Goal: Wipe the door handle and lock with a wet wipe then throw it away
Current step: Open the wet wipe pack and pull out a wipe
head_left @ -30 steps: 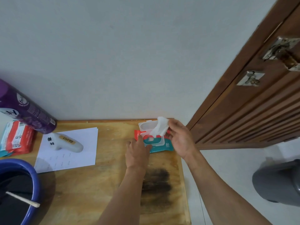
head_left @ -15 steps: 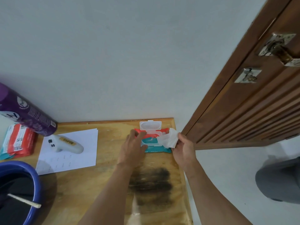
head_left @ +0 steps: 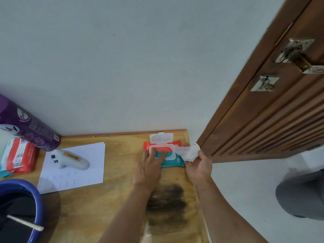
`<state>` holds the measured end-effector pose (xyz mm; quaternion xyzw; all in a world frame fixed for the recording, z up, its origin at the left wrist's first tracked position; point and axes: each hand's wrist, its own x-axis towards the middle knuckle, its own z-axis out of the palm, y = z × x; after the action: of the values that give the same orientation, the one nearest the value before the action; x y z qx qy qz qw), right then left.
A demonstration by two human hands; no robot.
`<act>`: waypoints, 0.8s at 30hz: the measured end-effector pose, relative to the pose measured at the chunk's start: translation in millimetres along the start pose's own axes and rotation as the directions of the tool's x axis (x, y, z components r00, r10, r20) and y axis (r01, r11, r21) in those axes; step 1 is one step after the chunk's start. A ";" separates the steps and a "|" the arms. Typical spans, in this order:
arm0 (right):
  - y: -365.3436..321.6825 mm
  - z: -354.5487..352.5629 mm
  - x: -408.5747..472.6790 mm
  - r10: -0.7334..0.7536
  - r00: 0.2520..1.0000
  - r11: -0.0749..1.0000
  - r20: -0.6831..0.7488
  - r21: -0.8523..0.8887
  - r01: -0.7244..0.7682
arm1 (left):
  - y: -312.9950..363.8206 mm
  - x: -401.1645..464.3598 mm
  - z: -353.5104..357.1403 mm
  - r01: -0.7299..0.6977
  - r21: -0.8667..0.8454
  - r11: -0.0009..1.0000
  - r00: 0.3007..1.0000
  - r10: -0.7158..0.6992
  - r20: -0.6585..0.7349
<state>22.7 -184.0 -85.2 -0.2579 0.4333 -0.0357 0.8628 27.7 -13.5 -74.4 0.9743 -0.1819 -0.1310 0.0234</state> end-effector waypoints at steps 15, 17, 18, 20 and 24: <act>1.0 1.1 -0.8 0.022 0.996 1.000 0.084 -0.020 -0.020 | -27.2 28.0 -11.7 0.101 -0.426 0.899 0.993 -0.118 -0.015; 1.6 0.2 1.5 0.023 0.996 1.000 0.087 -0.020 -0.021 | -25.3 23.2 -13.7 0.104 -0.408 0.907 0.991 -0.131 -0.039; 1.4 0.3 1.7 0.023 0.996 1.000 0.086 -0.024 -0.021 | -24.4 17.8 -14.0 0.087 -0.368 0.926 0.991 -0.119 -0.066; 1.3 0.6 2.5 0.023 0.996 0.999 0.087 -0.035 -0.020 | -22.5 5.8 -12.3 0.013 -0.251 0.968 0.994 -0.038 -0.097; 1.6 0.3 4.0 0.022 0.997 0.999 0.076 -0.048 -0.019 | -26.4 -7.0 -8.5 0.021 -0.396 0.918 0.992 -0.070 -0.109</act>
<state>25.1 -183.7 -88.8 -0.2749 0.4035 -0.0069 0.8727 32.8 13.7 -66.9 0.9596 -0.1275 -0.1063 0.2270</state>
